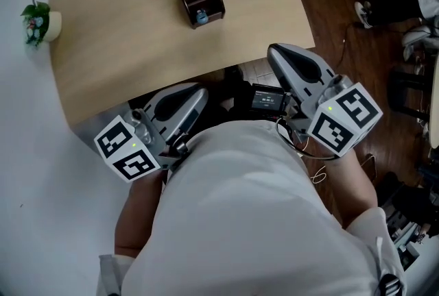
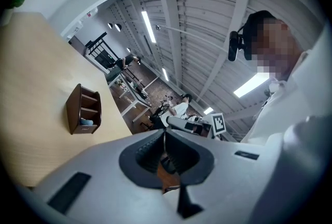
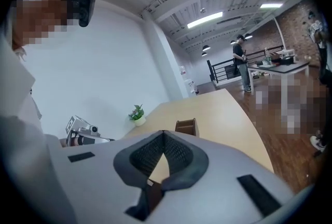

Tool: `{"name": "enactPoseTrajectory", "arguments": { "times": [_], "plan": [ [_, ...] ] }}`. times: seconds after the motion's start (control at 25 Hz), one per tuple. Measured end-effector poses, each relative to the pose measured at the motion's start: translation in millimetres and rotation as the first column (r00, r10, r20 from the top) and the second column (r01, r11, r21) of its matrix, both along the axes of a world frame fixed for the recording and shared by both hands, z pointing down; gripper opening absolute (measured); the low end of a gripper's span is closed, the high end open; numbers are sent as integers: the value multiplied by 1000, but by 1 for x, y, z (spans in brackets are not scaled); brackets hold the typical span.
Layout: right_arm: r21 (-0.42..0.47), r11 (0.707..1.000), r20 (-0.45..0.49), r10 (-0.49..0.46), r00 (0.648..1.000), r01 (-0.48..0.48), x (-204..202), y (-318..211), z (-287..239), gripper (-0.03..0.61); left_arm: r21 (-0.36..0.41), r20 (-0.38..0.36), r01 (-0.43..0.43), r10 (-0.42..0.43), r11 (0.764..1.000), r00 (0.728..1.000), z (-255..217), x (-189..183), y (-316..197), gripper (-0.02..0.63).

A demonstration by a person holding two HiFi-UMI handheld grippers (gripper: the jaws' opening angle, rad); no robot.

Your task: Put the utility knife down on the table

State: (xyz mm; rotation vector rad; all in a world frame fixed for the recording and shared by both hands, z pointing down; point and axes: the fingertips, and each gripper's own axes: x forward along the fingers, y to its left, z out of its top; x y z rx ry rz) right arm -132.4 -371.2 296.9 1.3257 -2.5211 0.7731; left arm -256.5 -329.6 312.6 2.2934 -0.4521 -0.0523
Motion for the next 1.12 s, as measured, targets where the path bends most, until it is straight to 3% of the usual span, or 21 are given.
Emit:
{"name": "enactPoseTrajectory", "arguments": {
  "times": [0.32,0.64,1.12],
  "plan": [
    [-6,1000,-47,-5,999,4,6,18,5,0,-41,-32,-22,20,999,999,14,8,21,3],
    [39,995,-39,-89,995,91,7,10,-3,0,1,13,66,-66,998,998,3,14,25,3],
    [76,987,-44,-142,989,145,60,-1,-16,0,14,67,103,-103,995,992,-8,68,30,3]
  ]
}}
